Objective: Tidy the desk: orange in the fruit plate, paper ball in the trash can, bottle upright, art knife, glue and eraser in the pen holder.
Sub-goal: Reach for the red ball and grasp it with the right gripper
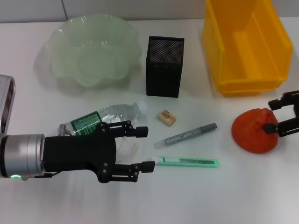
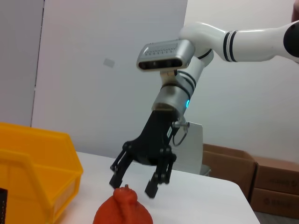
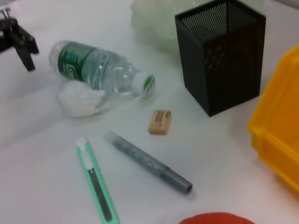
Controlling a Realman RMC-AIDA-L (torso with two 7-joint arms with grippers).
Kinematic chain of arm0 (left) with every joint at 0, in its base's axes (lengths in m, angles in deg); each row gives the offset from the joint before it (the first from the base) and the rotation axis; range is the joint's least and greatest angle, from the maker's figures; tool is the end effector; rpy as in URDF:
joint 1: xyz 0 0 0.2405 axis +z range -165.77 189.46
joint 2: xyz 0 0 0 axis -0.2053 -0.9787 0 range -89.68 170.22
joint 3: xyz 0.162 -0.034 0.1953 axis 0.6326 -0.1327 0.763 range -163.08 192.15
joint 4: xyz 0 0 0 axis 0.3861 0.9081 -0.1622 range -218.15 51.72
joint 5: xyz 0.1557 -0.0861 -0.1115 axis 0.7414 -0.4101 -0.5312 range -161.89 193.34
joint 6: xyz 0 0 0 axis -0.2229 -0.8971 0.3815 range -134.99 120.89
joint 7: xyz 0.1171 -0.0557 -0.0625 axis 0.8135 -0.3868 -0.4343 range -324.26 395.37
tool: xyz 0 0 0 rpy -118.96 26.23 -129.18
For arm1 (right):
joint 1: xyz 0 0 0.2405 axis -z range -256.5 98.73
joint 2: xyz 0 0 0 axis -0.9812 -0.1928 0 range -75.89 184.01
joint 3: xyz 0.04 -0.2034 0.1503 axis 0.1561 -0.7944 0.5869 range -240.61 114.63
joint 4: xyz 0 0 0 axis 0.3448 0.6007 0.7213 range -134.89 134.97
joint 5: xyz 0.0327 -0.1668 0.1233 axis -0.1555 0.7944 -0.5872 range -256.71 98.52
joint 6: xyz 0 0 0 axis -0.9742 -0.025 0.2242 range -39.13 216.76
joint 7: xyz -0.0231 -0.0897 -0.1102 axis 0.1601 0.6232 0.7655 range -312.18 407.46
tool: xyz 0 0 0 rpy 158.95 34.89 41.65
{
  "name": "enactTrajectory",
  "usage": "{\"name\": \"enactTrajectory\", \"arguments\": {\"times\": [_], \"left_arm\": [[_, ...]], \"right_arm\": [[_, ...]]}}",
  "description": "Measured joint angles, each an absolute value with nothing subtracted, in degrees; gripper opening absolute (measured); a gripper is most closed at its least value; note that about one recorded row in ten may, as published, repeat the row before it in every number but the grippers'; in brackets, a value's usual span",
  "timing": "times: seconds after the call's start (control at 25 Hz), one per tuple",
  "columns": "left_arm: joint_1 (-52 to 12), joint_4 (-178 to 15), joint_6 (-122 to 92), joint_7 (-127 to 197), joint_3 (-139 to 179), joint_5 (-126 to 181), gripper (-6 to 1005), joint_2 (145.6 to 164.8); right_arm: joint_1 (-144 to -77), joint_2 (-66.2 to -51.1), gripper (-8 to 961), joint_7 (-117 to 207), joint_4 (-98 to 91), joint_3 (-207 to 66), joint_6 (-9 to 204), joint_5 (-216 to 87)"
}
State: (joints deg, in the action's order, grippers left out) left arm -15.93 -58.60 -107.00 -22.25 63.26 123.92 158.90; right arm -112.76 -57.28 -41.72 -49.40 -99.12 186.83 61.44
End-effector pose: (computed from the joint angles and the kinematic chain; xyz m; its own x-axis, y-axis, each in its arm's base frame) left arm -0.2569 0.2670 -0.0391 0.7885 0.1738 0.5900 0.1943 -0.9805 0.0292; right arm 0.2950 0.3380 0.0769 0.8984 -0.4350 -0.0605 -0.4378 -0.8762 -0.2013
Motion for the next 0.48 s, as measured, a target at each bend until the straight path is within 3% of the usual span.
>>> {"name": "enactTrajectory", "arguments": {"times": [0.44, 0.48], "left_arm": [[-15.9, -58.6, -107.1, -23.0, 62.5, 123.2, 781, 158.83], [-15.9, -58.6, -107.2, -23.0, 62.4, 123.2, 781, 158.83]], "right_arm": [[-111.9, -60.23, 798, -38.8, -47.7, -102.2, 178.7, 61.5], [-111.9, -60.23, 756, -38.8, -47.7, -102.2, 178.7, 61.5]]}}
